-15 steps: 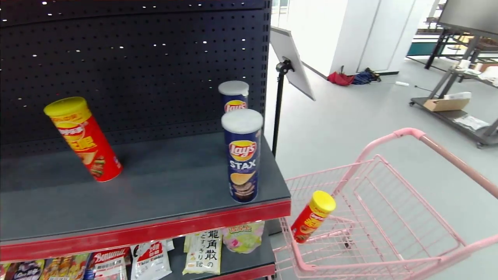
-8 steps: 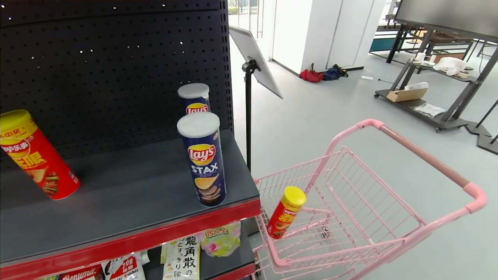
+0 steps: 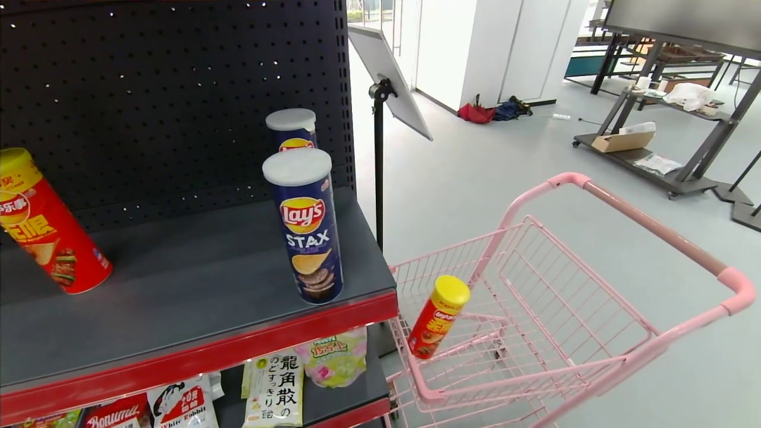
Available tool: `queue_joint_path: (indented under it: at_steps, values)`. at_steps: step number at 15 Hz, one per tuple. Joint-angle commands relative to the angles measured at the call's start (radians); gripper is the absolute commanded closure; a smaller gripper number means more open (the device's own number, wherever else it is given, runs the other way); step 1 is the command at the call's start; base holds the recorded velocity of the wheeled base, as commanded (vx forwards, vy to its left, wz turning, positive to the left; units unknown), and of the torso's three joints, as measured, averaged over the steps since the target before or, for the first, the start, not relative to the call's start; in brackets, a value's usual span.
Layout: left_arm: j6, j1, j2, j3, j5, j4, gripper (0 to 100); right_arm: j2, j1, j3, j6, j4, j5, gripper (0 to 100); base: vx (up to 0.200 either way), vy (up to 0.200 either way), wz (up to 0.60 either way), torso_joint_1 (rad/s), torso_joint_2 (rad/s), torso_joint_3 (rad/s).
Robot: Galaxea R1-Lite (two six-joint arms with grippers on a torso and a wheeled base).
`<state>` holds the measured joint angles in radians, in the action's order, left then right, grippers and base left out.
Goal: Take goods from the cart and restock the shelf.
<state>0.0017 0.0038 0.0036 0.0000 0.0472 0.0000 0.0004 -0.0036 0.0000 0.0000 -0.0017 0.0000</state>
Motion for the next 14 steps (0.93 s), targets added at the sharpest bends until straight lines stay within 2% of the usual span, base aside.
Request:
queue_joint_path:
  at_steps: [1, 7, 14]
  values:
    - [0.0, -0.001, -0.001, 0.0, 0.0, 0.0, 0, 0.001, 0.001, 0.0, 0.0, 0.0, 0.0, 0, 0.0, 0.0, 0.0, -0.144, 0.36, 0.217]
    - [0.0, -0.001, -0.001, 0.0, 0.0, 0.0, 0, 0.0, 0.001, 0.0, 0.002, 0.0, 0.0, 0, 0.0, 0.0, 0.0, -0.158, 0.4, 0.243]
    - [0.0, -0.001, -0.001, 0.0, 0.0, 0.0, 0, 0.001, 0.001, 0.0, 0.0, 0.0, 0.0, 0, 0.0, 0.0, 0.0, -0.185, 0.54, 0.352]
